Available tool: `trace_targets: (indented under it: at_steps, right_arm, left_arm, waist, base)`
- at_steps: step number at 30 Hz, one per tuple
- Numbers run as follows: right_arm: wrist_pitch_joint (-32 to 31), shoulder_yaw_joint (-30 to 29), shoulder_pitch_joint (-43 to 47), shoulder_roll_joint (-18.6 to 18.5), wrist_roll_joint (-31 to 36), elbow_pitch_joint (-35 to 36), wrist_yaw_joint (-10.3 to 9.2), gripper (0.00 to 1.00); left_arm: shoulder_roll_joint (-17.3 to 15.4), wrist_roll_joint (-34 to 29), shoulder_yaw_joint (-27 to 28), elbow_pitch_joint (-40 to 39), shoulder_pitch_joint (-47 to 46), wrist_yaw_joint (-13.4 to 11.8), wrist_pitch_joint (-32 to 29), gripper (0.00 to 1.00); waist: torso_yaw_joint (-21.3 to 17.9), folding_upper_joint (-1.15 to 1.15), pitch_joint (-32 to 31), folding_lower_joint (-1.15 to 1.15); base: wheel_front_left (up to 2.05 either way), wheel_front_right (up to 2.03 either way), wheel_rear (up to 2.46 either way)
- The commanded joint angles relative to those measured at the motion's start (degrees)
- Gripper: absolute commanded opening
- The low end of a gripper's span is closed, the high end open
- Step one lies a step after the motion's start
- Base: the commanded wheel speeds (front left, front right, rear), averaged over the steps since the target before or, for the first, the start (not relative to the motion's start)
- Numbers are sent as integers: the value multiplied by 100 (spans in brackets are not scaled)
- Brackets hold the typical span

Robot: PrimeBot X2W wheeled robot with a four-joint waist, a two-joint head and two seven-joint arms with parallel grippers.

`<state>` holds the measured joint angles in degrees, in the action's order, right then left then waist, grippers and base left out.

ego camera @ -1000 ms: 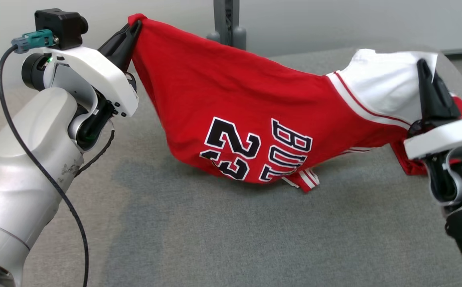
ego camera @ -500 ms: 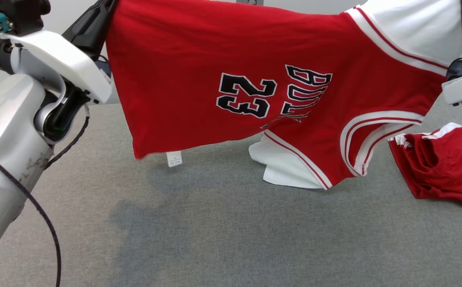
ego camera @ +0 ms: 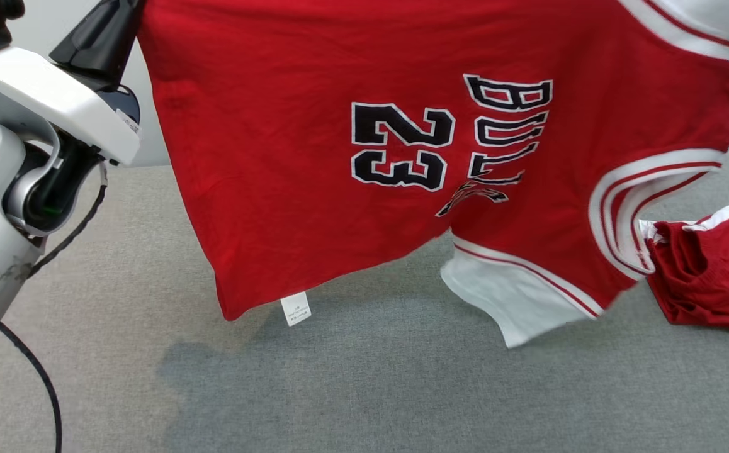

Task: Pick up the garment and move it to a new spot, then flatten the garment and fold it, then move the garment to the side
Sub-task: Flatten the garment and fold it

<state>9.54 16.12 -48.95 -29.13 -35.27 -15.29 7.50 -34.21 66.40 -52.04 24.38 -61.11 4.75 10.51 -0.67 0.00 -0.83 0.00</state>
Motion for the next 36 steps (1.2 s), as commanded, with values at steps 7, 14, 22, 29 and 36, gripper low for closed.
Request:
trace_targets:
  at_steps: [7, 14, 22, 29, 36]
  right_arm:
    - [-322, -75, 150, -110, -44, 229, -1, 0]
    - [-410, -8, -31, -135, -141, 213, -1, 0]
    - [-339, 526, -1291, -302, -112, -113, -1, 0]
    - [-157, 1144, -3377, -441, -155, -950, -1, 0]
    - [47, 1567, -5189, -385, -129, -1902, -1, 0]
  left_arm:
    - [-326, 71, 51, -590, 187, -295, -170, 0]
    - [-418, -7, 19, -797, 20, -404, -323, 0]
    - [-81, -482, -86, -126, -1060, -158, -526, 0]
    - [322, -1089, -36, 981, -2726, 74, -373, 0]
    - [644, -1609, -79, 2086, -3958, 158, 86, 0]
  waist:
    - [52, 0, 38, 0]
    - [67, 0, 491, 0]
    - [63, 0, 1609, 0]
    - [49, 0, 2783, 0]
    - [119, 0, 3433, 0]
  base:
    - [0, 0, 0]
    - [0, 0, 0]
    - [0, 0, 0]
    - [0, 0, 0]
    - [0, 0, 0]
